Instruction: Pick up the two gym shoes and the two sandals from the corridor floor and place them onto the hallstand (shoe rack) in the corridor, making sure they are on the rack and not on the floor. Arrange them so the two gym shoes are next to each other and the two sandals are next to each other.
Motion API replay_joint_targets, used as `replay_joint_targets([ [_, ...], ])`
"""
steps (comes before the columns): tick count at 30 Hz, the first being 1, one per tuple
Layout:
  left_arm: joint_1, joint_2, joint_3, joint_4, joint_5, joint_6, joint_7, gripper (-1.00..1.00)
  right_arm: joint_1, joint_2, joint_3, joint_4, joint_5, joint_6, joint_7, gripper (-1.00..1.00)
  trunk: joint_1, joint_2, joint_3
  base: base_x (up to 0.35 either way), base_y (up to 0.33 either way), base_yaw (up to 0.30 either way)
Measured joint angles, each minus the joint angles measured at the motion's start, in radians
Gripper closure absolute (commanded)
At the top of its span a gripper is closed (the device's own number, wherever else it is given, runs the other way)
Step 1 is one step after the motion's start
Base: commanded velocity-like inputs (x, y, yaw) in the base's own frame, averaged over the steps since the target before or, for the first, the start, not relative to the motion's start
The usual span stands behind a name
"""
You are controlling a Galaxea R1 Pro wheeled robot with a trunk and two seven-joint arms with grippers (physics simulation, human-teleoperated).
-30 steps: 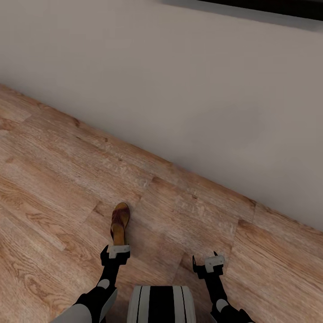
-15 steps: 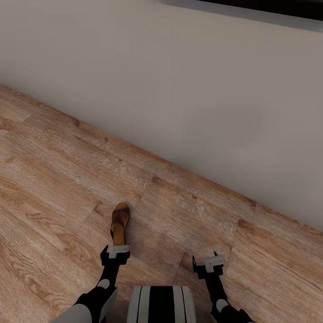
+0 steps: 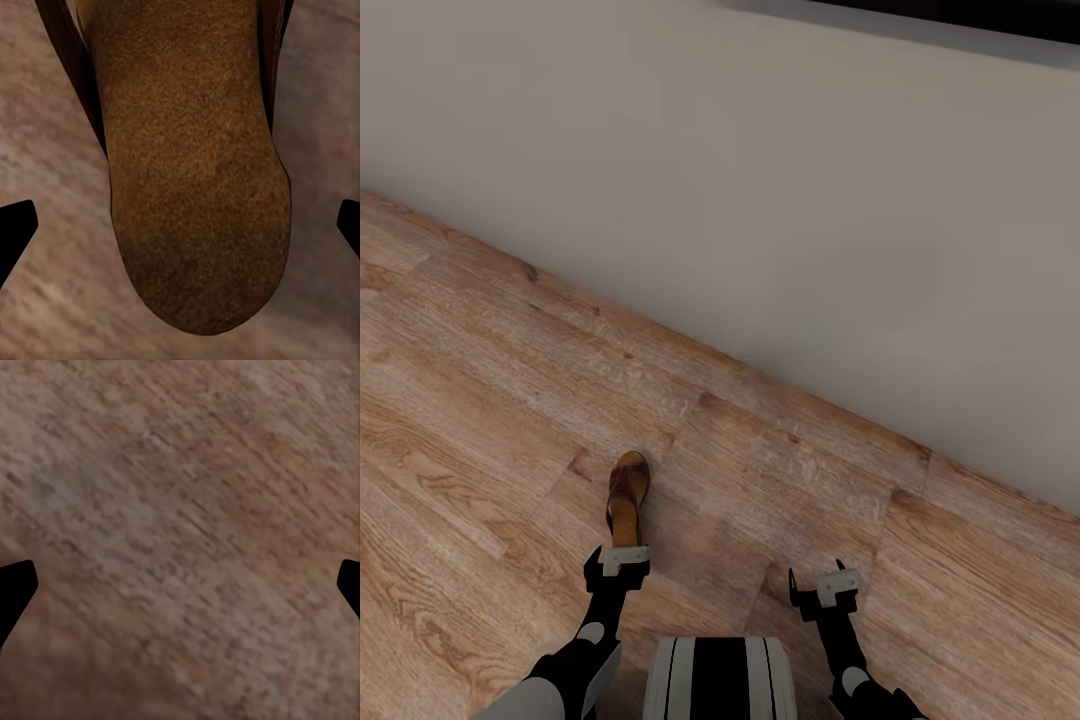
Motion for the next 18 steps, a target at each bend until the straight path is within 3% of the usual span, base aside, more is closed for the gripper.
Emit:
replay_joint_targets([
  [18,0.0,0.0,0.0,0.0,0.0,0.0,0.0,-1.0,0.0,0.0,0.0,0.0,0.0,-0.018,0.0,-1.0,0.0,0.0,-0.009,0.0,0.0,0.0],
])
